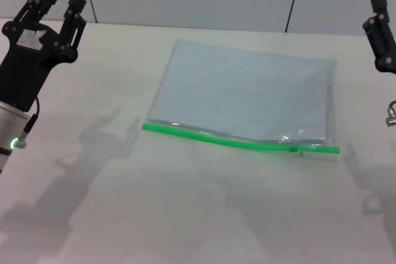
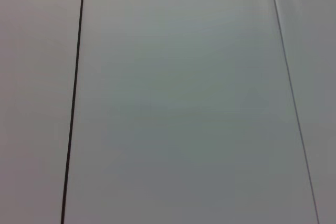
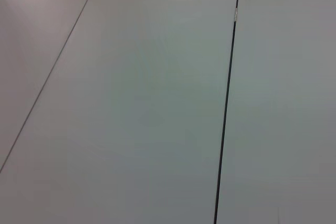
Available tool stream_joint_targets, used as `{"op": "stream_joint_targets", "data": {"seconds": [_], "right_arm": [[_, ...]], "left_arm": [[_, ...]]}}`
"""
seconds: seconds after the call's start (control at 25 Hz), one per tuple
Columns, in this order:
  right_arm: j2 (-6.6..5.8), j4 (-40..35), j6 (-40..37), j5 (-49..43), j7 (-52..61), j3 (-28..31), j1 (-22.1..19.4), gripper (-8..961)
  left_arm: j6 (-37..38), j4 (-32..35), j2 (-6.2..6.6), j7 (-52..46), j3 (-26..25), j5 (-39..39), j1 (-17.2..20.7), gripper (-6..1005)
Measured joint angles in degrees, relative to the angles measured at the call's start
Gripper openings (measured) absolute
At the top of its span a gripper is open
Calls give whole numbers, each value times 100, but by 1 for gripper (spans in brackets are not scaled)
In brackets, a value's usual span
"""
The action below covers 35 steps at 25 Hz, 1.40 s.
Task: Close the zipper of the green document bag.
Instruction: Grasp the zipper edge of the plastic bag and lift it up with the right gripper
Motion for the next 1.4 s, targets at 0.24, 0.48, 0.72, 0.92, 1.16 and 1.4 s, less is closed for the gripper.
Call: {"op": "stream_joint_targets", "data": {"seconds": [0.24, 0.48, 0.72, 0.92, 1.16, 1.4], "right_arm": [[0, 2, 1, 0, 0, 0, -2, 801], [-7, 64, 8, 0, -29, 0, 11, 800], [-16, 226, 403, 0, -387, 0, 22, 800], [-17, 284, 936, 4, -1310, 0, 26, 800], [17, 293, 1464, 372, -2993, 10, -117, 800], [13, 323, 2048, 581, -4393, 17, -298, 799]], "left_arm": [[4, 0, 0, 0, 0, 2, 0, 447], [4, 7, -4, 0, 0, 1, 0, 445], [4, 15, -3, 0, 0, -13, 10, 442], [-1, 18, 5, 0, -21, -31, 33, 440], [-5, 18, 11, 0, -51, -43, 36, 438], [-11, 18, 23, 0, -53, -43, 47, 435]]}}
